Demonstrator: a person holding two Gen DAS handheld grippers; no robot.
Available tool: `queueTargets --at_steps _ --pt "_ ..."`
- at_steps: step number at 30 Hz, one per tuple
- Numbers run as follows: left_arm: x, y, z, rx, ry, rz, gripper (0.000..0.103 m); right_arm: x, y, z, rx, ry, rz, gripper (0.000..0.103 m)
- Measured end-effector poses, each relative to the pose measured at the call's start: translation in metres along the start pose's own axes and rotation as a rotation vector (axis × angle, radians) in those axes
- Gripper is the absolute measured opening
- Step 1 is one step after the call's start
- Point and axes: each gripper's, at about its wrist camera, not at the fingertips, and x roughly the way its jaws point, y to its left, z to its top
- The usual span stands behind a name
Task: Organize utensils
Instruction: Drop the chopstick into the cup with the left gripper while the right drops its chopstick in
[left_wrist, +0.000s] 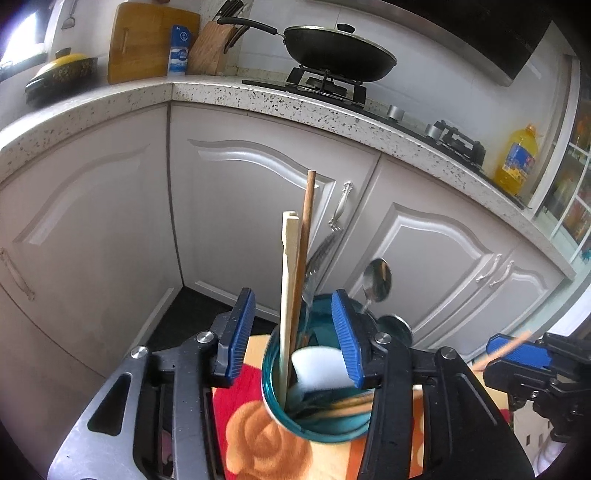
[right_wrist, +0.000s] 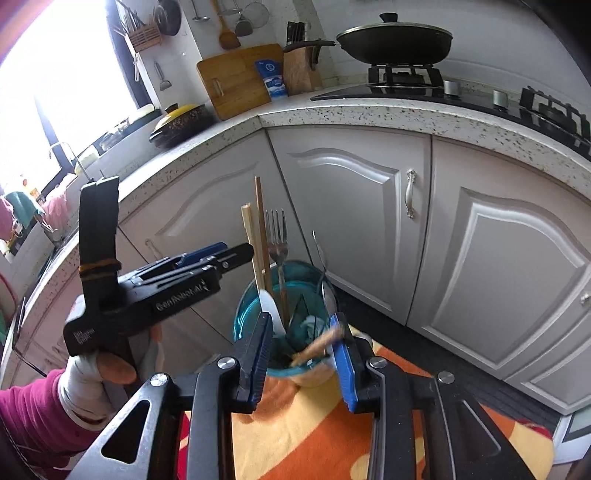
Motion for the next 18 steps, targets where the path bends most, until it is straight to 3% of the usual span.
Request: queueTargets --at_steps 8,18 --pt "-0.025 -0.002 -0.019 0.015 -0.015 0.034 0.043 -0.012 0.000 -0.032 0.054 -0.012 -0.013 0.034" --pt "-0.053 -0.007 -0.046 0.035 -0.012 0.098 0.043 -0.009 0.030 -0.057 0.051 -0.041 -0.109 0.039"
